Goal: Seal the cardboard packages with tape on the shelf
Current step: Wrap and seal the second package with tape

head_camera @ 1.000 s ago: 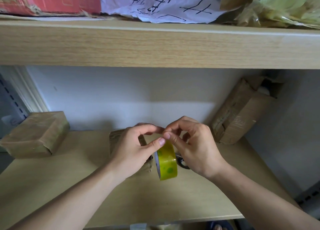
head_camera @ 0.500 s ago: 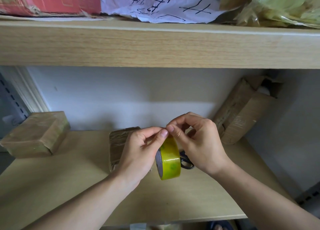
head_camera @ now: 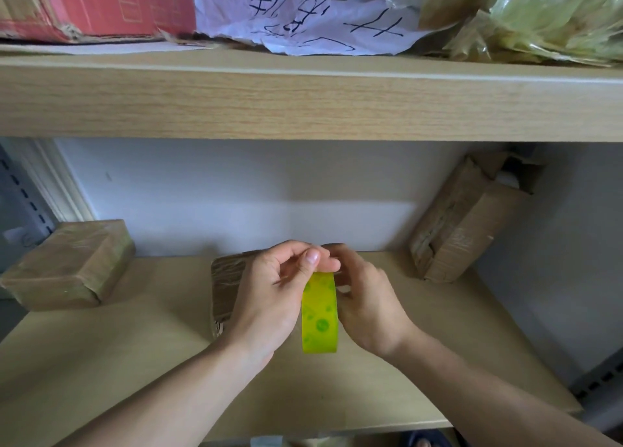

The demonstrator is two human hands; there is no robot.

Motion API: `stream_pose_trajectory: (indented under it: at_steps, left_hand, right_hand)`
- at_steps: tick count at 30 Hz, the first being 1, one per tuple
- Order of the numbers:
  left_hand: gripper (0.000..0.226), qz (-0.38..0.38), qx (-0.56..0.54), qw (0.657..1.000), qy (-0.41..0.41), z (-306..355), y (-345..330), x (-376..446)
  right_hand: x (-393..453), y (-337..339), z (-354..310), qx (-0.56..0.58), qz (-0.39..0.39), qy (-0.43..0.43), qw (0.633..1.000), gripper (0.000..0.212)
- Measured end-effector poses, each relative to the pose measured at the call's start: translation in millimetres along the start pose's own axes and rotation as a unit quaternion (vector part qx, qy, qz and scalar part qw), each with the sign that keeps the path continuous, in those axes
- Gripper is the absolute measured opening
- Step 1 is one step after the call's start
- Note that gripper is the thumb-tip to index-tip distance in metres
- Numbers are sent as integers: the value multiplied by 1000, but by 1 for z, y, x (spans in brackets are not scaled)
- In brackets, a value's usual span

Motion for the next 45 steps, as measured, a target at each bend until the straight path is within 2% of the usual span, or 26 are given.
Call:
stream_pose_trajectory:
  at_steps: [2, 3, 4, 7, 8, 11, 12, 16, 20, 23, 26, 28, 35, 37, 40, 42, 45]
  left_hand:
    - [18, 21, 3, 1000, -7, 2, 0, 0]
    - [17, 32, 4, 999, -9, 3, 1, 1]
    - [17, 41, 7, 999, -10, 3, 2, 2]
    - [17, 50, 46, 997, -30, 4, 5, 2]
    - [16, 53, 73, 995, -50, 6, 6, 1]
    - [16, 52, 160, 976, -136, 15, 8, -2]
    - [16, 48, 163, 975, -140, 17, 8, -2]
    - [16, 10, 96, 992, -81, 16, 11, 4]
    - [17, -63, 37, 997, -29, 16, 15, 4]
    - [34, -121, 42, 992, 15, 19, 24, 4]
    - [54, -186, 81, 977, 63, 22, 37, 1]
    - [58, -209, 86, 971, 84, 23, 40, -1]
    - [51, -149, 108, 981, 63, 11, 29, -1]
    - [55, -150, 114, 981, 54, 10, 29, -1]
    - [56, -155, 120, 979, 44, 11, 27, 0]
    - [56, -168, 126, 977, 37, 13, 25, -1]
    - [58, -180, 140, 973, 31, 12, 25, 1]
  right_hand:
    - [3, -1, 2, -87, 21, 25, 996, 17]
    - [4, -2, 2, -113, 18, 40, 993, 21]
    - [6, -4, 3, -120, 13, 54, 991, 24]
    - [10, -8, 3, -119, -15, 80, 990, 14]
    - [10, -9, 4, -113, -37, 71, 990, 14]
    - [5, -16, 12, -31, -148, -33, 988, 19]
    - [4, -18, 16, -13, -154, -54, 987, 20]
    - [5, -17, 30, -22, -102, -80, 991, 23]
    - [7, -20, 27, -41, -114, -66, 990, 18]
    - [7, -19, 24, -41, -113, -48, 992, 24]
    - [8, -19, 29, -34, -103, -49, 993, 16]
    - [8, -20, 31, -28, -100, -63, 993, 19]
    - [8, -19, 33, -41, -103, -66, 992, 25]
    - [9, -18, 32, -31, -94, -63, 993, 33]
    - [10, -15, 27, -35, -86, -60, 994, 23]
    - [11, -12, 26, -61, -103, -58, 991, 36]
    - [11, -1, 32, -102, -116, -84, 984, 25]
Point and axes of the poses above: each hand's wrist, its own x-axis towards the middle knuckle, its own y-axis out of the back of the hand, z = x × y, the point moved 2 cm from there along x, towards the middle knuckle, and after that the axes turned 12 degrees about -z, right-handed, at the moved point
